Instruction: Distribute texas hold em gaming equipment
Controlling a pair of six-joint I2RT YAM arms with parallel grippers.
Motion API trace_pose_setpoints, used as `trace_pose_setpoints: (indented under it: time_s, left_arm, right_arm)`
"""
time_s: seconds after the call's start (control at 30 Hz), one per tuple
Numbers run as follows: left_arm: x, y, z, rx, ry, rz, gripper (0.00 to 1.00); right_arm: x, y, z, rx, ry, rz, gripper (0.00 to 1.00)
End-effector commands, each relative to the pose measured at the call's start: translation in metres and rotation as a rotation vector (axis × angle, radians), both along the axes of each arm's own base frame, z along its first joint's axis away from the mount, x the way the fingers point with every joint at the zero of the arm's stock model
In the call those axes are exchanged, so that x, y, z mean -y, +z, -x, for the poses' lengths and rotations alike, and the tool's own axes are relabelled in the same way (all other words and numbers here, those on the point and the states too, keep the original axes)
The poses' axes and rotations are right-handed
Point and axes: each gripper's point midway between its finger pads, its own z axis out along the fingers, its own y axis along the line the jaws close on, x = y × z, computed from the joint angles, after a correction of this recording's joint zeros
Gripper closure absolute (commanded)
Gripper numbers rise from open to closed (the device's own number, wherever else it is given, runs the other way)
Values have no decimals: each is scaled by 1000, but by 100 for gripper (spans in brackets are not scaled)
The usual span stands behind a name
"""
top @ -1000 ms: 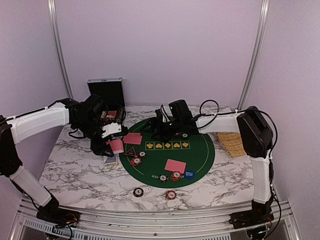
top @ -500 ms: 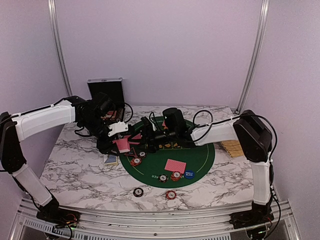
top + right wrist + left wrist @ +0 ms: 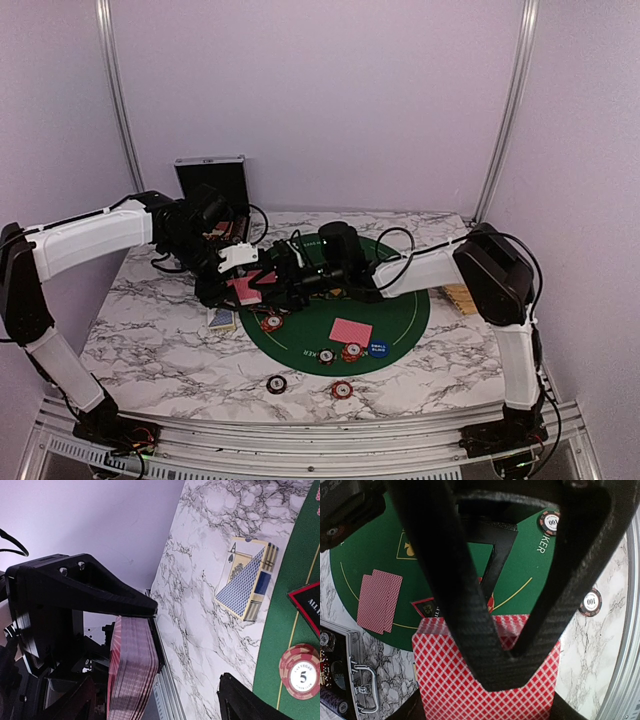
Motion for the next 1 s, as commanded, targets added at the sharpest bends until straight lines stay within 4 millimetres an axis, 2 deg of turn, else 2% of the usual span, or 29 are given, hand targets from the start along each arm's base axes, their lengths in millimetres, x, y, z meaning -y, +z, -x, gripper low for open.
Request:
trace_pose_setpoints:
  time_s: [0.0, 0.3, 0.97]
  left_arm:
    - [9, 11, -4, 16, -4, 32, 100]
    - [10, 10, -3, 11, -9, 34, 100]
    - [14, 10, -1, 6, -21, 37, 100]
  right_arm:
    - [-15, 16, 4, 22, 34, -46, 18]
    - [-27, 17, 8, 1, 62, -72, 18]
    - [-49, 5, 6, -49, 108, -85, 20]
